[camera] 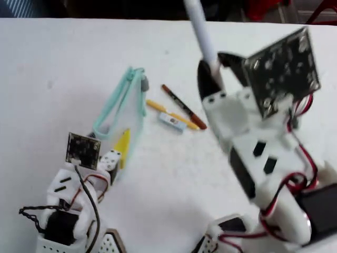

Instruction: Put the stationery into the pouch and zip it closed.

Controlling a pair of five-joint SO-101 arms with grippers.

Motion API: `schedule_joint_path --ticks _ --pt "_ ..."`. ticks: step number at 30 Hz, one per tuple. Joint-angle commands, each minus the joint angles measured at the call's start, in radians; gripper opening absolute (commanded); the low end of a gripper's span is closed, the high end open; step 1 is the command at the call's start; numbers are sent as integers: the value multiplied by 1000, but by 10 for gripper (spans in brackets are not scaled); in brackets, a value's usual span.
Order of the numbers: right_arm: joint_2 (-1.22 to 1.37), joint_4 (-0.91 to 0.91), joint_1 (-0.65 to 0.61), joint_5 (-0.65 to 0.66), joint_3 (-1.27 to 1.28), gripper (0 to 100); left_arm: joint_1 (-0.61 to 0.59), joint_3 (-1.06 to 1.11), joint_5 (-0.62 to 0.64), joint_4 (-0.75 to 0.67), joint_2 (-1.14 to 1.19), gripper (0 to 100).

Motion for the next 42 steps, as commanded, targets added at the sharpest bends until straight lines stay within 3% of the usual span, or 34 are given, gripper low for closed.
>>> schedule_joint_path --ticks 1,9,23,27,31,42 --pt "-105 15 -39 -8 126 16 5 -6 2 -2 1 186" --pt "-242 -166 -214 -9 376 16 7 -12 3 6 1 187" --pt "-360 -885 -458 -8 984 16 53 -75 66 100 1 268" --pt "-360 -1020 -473 -14 1100 16 53 -75 66 98 1 268" --pt "-360 -1191 -469 -100 1194 16 53 -75 68 98 1 268" --pt "-361 -1357 -415 -170 1359 16 53 -77 72 98 1 268"
